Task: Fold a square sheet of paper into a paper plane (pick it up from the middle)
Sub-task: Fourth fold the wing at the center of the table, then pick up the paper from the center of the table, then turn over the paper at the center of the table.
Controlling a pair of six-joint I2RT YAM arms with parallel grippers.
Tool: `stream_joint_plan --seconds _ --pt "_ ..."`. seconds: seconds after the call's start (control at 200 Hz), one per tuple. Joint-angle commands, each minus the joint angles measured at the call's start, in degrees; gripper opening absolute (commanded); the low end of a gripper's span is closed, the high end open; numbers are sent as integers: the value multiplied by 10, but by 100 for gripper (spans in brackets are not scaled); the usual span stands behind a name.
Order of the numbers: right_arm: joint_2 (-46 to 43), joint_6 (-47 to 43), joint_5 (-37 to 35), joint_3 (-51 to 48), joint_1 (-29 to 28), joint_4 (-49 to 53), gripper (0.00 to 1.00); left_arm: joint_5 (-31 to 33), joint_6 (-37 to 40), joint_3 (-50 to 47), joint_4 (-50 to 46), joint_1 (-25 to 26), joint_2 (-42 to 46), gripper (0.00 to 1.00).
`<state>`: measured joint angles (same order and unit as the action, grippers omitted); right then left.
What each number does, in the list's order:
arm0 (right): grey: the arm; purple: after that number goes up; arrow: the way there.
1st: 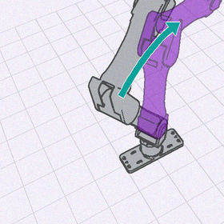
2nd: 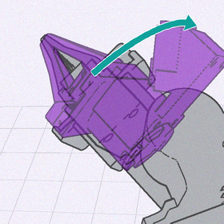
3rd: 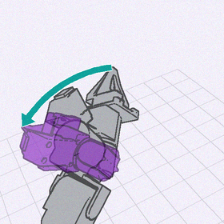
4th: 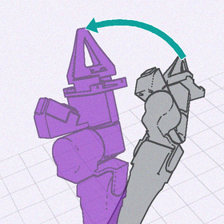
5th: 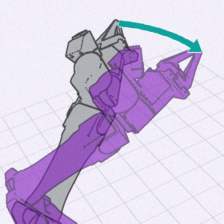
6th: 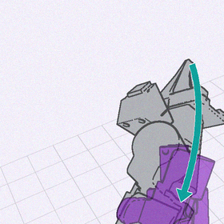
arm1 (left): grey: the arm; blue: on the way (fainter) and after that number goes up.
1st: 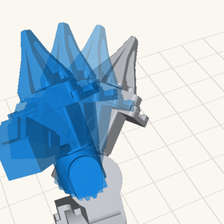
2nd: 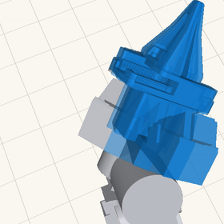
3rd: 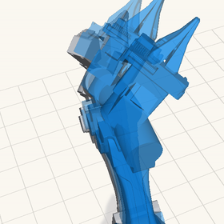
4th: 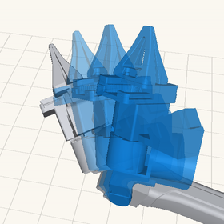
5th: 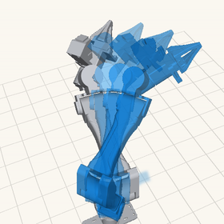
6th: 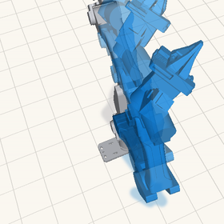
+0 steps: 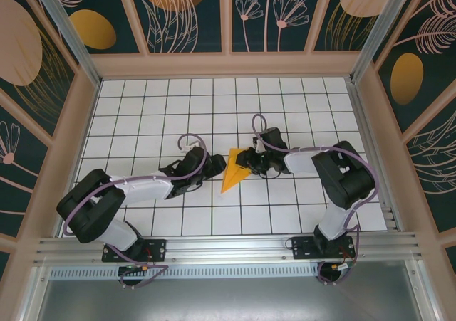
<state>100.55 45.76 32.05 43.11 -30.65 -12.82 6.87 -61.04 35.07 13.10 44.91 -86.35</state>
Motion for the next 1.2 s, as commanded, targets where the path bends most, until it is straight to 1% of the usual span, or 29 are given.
stream_joint_plan --seconds 0.0,0.075,0.16,0.175,0.22,0.41,0.495,0.62,0.741,0.821,0.831,0.851,0.981,1.111,1.196 --pt "8 9 29 7 -4 -38 38 -4 -10 -9 10 -7 11 80" --pt "10 17 46 2 -4 -58 37 -7 -8 -11 13 -10 14 82" --pt "15 20 57 -3 -4 -72 33 -10 -10 -22 15 -13 21 83" --pt "16 22 58 -5 -13 -76 33 -11 -12 -25 17 -14 24 84" --pt "18 24 62 -9 -16 -86 32 -14 -17 -38 29 -16 33 86" --pt "25 22 59 -22 -21 -106 28 -33 -25 -73 61 -26 66 93" --pt "24 19 51 -29 -22 -114 25 -46 -27 -83 76 -31 74 96" --pt "17 16 48 -33 -22 -125 14 -73 -29 -94 99 -37 79 98" --pt "-18 9 53 -35 -14 -140 11 -122 -31 -102 135 -46 84 99" --pt "-48 15 83 -43 -10 -174 10 -159 -34 -106 163 -51 92 98" --pt "-51 16 87 -44 3 -178 10 -164 -35 -106 167 -52 93 98" --pt "-59 19 95 -46 11 -186 10 -171 -37 -108 174 -52 96 99" --pt "-94 37 158 -46 39 -222 10 -211 -41 -106 205 -55 113 98" --pt "-114 63 202 -33 49 -233 10 -251 -37 -96 257 -56 113 98" --pt "-124 86 217 -32 50 -252 10 -276 -35 -88 298 -57 104 99"
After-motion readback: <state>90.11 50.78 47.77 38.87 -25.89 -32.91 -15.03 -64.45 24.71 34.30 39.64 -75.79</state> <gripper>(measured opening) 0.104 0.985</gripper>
